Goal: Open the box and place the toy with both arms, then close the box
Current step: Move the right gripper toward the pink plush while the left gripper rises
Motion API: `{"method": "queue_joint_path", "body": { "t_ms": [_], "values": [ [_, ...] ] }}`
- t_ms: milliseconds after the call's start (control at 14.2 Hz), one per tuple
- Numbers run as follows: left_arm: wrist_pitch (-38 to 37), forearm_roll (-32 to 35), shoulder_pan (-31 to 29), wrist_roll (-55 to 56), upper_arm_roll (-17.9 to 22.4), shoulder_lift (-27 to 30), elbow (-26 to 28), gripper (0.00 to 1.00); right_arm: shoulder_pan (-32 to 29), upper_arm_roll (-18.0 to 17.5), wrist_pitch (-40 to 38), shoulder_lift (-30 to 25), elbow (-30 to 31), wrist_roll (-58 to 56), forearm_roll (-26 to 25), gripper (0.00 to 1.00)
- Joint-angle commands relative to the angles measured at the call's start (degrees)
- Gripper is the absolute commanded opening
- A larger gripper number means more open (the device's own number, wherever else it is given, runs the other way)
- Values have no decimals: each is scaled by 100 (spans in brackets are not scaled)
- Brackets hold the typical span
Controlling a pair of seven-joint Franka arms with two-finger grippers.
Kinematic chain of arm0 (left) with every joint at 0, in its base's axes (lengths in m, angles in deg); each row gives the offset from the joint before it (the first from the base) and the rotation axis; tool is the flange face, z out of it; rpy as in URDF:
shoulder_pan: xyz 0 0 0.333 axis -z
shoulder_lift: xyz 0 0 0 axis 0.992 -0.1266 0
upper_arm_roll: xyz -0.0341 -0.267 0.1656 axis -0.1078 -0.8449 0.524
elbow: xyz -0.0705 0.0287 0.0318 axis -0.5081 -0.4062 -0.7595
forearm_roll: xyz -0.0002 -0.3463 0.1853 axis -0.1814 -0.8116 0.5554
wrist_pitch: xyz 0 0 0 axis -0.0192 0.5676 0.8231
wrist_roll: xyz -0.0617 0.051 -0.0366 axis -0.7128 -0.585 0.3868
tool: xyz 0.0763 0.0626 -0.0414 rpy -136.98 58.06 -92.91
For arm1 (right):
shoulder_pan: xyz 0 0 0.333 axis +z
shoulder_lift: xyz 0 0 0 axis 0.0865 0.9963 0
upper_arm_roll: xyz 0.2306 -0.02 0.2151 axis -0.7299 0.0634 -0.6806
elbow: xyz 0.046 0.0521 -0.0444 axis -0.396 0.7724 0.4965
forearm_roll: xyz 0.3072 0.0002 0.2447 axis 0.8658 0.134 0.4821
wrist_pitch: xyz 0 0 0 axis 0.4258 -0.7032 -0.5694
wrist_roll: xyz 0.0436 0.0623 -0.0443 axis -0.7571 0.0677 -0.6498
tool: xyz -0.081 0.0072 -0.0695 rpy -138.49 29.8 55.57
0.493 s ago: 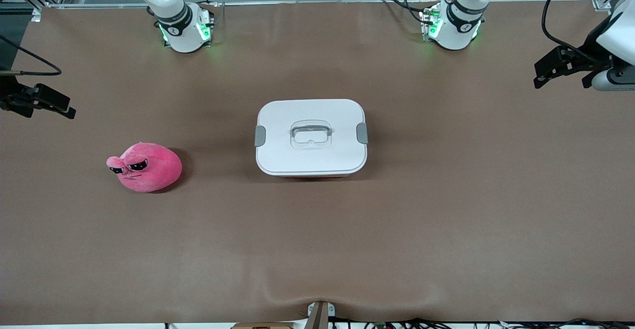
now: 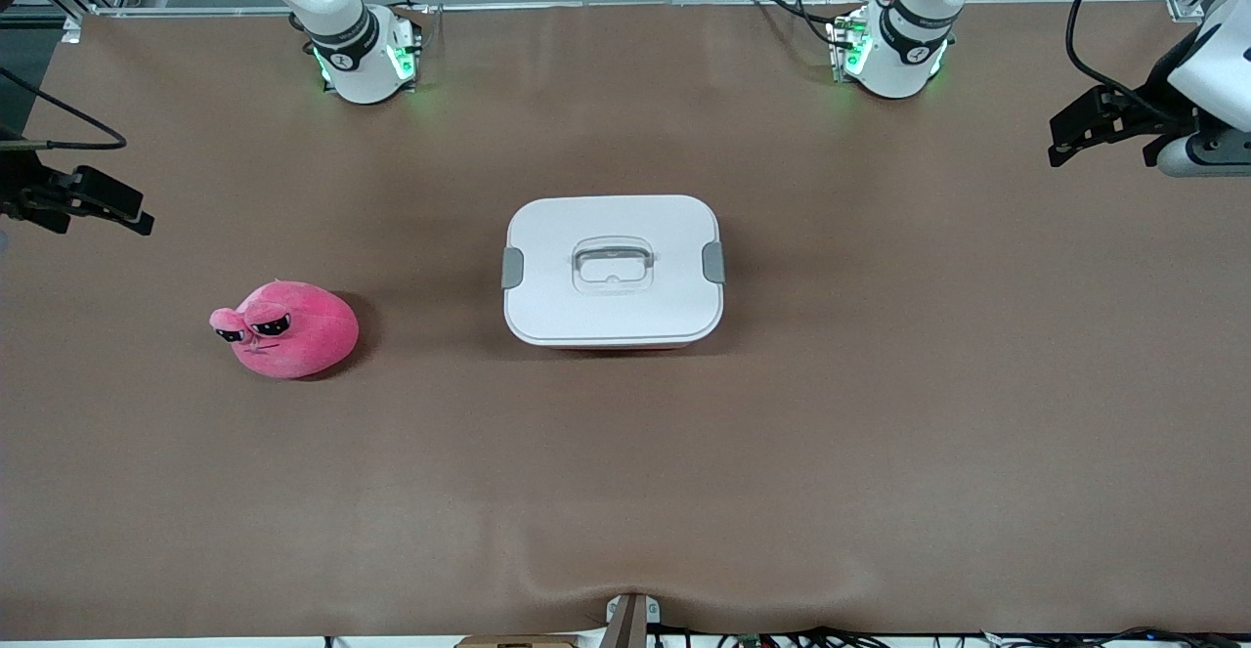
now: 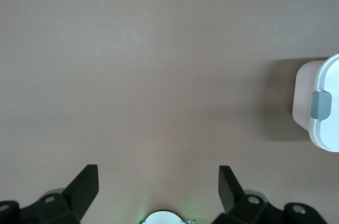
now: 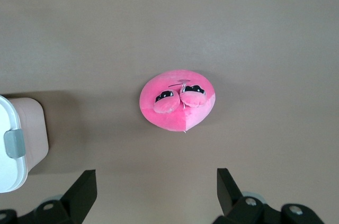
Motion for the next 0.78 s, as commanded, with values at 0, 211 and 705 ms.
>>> {"method": "queue_joint_path", "body": {
  "t_ms": [0, 211, 705],
  "values": [
    [-128, 93, -61, -53, -7, 29, -35, 100, -3, -33, -2, -40, 67, -49, -43, 100],
    [-312, 67, -53, -19, -6, 12, -35, 100, -3, -33, 51, -14, 207, -58, -43, 100],
    [-349, 480, 26, 104, -33, -102, -61, 100, -29, -33, 315, 232, 173, -49, 1, 100]
  ]
}}
